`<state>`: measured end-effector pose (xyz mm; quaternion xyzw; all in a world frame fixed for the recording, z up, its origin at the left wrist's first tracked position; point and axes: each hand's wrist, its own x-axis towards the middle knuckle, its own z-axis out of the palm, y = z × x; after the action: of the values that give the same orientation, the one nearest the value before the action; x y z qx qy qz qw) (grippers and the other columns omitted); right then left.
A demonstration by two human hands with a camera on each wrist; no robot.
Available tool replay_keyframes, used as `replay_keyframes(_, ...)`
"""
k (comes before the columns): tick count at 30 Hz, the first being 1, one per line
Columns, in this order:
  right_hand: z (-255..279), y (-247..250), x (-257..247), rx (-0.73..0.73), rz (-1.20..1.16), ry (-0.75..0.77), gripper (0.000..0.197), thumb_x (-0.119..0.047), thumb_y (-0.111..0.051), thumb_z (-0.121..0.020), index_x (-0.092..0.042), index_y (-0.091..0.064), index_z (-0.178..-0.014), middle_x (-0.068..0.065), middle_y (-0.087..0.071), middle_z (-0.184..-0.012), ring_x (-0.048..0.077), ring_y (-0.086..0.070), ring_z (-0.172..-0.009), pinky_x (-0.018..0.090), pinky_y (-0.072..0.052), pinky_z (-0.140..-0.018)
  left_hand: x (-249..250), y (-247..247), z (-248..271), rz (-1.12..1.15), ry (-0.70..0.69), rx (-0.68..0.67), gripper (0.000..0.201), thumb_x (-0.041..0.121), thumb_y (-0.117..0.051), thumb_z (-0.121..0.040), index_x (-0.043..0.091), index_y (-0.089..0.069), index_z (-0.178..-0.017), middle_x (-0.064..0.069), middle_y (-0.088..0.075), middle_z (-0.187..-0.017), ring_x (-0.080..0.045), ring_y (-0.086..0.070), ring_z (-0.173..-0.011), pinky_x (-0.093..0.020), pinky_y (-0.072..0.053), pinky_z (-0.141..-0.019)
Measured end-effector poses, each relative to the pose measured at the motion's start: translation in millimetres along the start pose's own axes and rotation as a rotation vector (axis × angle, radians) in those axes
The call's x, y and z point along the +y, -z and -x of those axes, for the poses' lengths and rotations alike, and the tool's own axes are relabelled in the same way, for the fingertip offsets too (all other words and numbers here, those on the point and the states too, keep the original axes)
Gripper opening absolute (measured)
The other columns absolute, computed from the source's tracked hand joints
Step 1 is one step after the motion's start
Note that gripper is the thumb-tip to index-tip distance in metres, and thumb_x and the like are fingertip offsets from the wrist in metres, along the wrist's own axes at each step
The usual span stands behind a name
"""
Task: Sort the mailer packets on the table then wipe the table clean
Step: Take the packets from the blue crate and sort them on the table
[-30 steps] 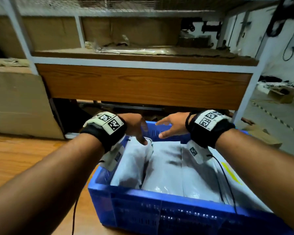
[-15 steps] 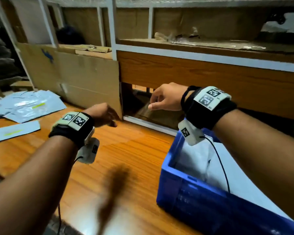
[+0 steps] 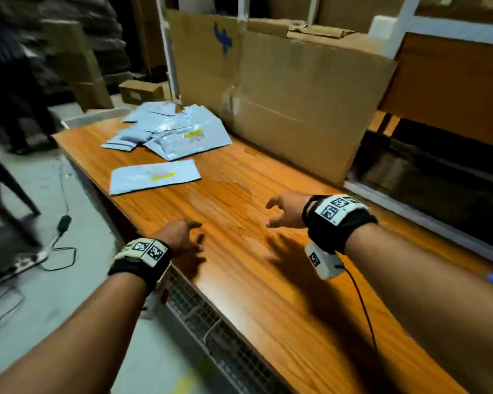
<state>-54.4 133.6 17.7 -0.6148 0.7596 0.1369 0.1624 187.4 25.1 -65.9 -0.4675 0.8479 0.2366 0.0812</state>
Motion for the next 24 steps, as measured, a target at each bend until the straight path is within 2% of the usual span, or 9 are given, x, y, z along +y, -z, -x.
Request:
replay_keyframes(3, -41, -3, -30, -0.012, -0.002, 0.026, 0.066, -0.056, -0.054, -0.090, -0.025, -0.036, -0.145, 0.009, -0.043, -0.143, 0.029, -0.047, -0.125, 0.033, -0.040, -0.092, -34, 2, -18, -0.064, 0.030, -0.010, 0.077, 0.044, -0.072, -0.081, 0.024, -0.036, -0.146, -0.014, -0.038, -0.149, -0.029, -0.045, -0.130, -0.033, -0.040, -0.103)
replay_keyframes(5, -71, -1, -46, -0.008, 0.004, 0.038, 0.070, -0.058, -0.055, -0.089, -0.027, -0.032, -0.147, 0.012, -0.040, -0.143, 0.031, -0.048, -0.123, 0.037, -0.043, -0.093, -49, 5, -31, -0.126, 0.065, -0.005, 0.087, 0.054, -0.071, -0.076, 0.031, -0.029, -0.149, -0.014, -0.024, -0.156, -0.033, -0.031, -0.140, -0.045, -0.034, -0.110)
replay_keyframes(8, -124, 5, -67, 0.012, -0.016, 0.054, 0.076, -0.060, -0.058, -0.085, -0.031, -0.027, -0.149, 0.016, -0.030, -0.150, 0.034, -0.042, -0.130, 0.041, -0.042, -0.100, -61, 13, -46, -0.161, 0.136, -0.029, 0.099, 0.061, -0.071, -0.072, 0.042, -0.013, -0.150, -0.007, 0.000, -0.161, -0.042, -0.007, -0.145, -0.062, -0.023, -0.111)
replay_keyframes(10, -160, 12, -79, 0.018, -0.041, 0.064, 0.083, -0.061, -0.062, -0.082, -0.033, -0.023, -0.150, 0.017, -0.021, -0.155, 0.036, -0.036, -0.135, 0.043, -0.039, -0.105, -66, 19, -51, -0.172, 0.167, -0.072, 0.102, 0.064, -0.071, -0.070, 0.045, -0.009, -0.149, -0.001, 0.006, -0.161, -0.041, -0.001, -0.145, -0.066, -0.021, -0.109)
replay_keyframes(14, -225, 27, -102, 0.031, -0.108, 0.083, 0.097, -0.062, -0.070, -0.073, -0.039, -0.017, -0.150, 0.014, -0.012, -0.159, 0.039, -0.027, -0.140, 0.047, -0.034, -0.110, -78, 26, -55, -0.247, 0.151, -0.119, 0.106, 0.077, -0.064, -0.063, 0.048, -0.009, -0.148, 0.003, 0.001, -0.161, -0.038, -0.006, -0.145, -0.059, -0.026, -0.110)
replay_keyframes(17, -263, 30, -116, 0.038, -0.117, 0.114, 0.104, -0.066, -0.072, -0.068, -0.040, -0.014, -0.151, 0.015, -0.013, -0.157, 0.041, -0.024, -0.140, 0.048, -0.029, -0.113, -73, 33, -55, -0.382, 0.119, -0.082, 0.100, 0.083, -0.058, -0.062, 0.047, -0.019, -0.146, 0.000, -0.020, -0.157, -0.036, -0.029, -0.138, -0.048, -0.032, -0.106)
replay_keyframes(20, -292, 30, -128, 0.041, -0.097, 0.150, 0.109, -0.075, -0.068, -0.063, -0.044, -0.009, -0.150, 0.014, -0.006, -0.159, 0.041, -0.015, -0.143, 0.052, -0.021, -0.115, -79, 50, -69, -0.399, 0.011, -0.013, 0.074, 0.077, -0.058, -0.069, 0.043, -0.046, -0.133, 0.002, -0.049, -0.131, -0.031, -0.051, -0.114, -0.035, -0.042, -0.085)
replay_keyframes(22, -308, 31, -133, 0.030, -0.091, 0.152, 0.109, -0.080, -0.065, -0.061, -0.048, -0.008, -0.149, 0.013, -0.005, -0.159, 0.042, -0.012, -0.143, 0.057, -0.021, -0.113, -95, 67, -83, -0.333, -0.048, -0.003, 0.057, 0.072, -0.060, -0.072, 0.039, -0.059, -0.119, 0.005, -0.054, -0.115, -0.024, -0.054, -0.106, -0.031, -0.043, -0.077)
replay_keyframes(24, -320, 35, -136, -0.001, -0.067, 0.148, 0.109, -0.084, -0.061, -0.059, -0.052, -0.006, -0.147, 0.011, -0.002, -0.160, 0.041, -0.007, -0.144, 0.061, -0.020, -0.112, -115, 84, -102, -0.237, -0.070, 0.002, 0.051, 0.069, -0.063, -0.073, 0.036, -0.065, -0.111, 0.007, -0.058, -0.107, -0.019, -0.056, -0.103, -0.028, -0.044, -0.075)
